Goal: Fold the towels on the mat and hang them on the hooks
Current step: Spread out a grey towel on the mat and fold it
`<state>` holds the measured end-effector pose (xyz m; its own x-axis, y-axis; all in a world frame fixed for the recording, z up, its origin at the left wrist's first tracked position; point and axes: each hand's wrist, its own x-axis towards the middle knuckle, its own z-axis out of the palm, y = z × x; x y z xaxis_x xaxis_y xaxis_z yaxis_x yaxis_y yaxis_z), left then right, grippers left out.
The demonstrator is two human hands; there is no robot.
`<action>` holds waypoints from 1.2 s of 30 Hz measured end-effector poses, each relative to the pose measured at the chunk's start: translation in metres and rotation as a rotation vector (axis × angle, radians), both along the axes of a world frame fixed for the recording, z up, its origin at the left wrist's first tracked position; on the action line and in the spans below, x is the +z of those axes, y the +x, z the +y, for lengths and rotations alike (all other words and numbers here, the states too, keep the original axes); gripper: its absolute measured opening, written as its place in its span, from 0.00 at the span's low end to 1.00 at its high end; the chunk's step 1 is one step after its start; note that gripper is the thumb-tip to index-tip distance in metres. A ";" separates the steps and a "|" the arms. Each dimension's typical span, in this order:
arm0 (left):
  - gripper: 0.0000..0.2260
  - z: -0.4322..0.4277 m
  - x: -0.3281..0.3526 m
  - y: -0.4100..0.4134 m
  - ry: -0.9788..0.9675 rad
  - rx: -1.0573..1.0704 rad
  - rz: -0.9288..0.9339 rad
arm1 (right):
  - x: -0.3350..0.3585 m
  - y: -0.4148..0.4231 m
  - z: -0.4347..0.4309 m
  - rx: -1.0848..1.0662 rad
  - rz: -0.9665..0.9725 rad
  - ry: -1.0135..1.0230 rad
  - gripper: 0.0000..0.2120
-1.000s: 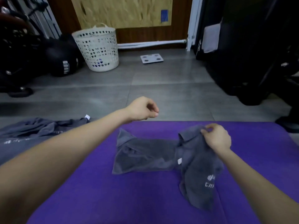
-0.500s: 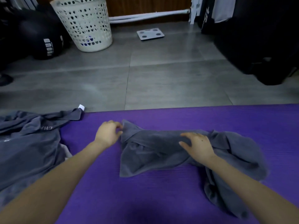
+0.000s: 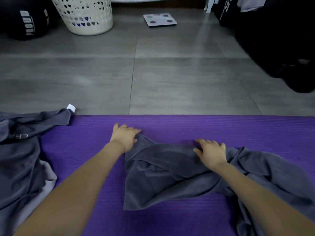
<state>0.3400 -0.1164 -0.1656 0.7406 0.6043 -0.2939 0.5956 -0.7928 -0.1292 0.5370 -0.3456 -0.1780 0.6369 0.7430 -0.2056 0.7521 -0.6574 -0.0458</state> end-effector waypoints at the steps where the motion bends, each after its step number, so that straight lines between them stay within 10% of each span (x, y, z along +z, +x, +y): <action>1: 0.19 0.000 -0.001 0.000 0.027 -0.001 0.017 | 0.001 0.000 -0.003 0.006 -0.013 0.005 0.19; 6: 0.10 -0.009 0.007 -0.016 0.032 0.068 -0.316 | 0.012 0.004 -0.015 -0.091 0.100 0.303 0.07; 16: 0.07 -0.049 0.126 -0.043 -0.762 0.302 -1.000 | 0.091 0.004 -0.053 -0.095 0.663 0.735 0.11; 23: 0.08 -0.110 0.245 -0.040 -0.612 0.005 -0.930 | 0.173 -0.031 -0.072 0.155 0.741 0.604 0.22; 26: 0.09 -0.140 0.281 -0.035 -0.580 -0.108 -0.885 | 0.206 -0.058 -0.065 0.273 0.682 0.618 0.08; 36: 0.10 -0.150 0.333 -0.052 -0.667 0.067 -0.953 | 0.333 -0.064 -0.106 0.276 0.851 0.957 0.10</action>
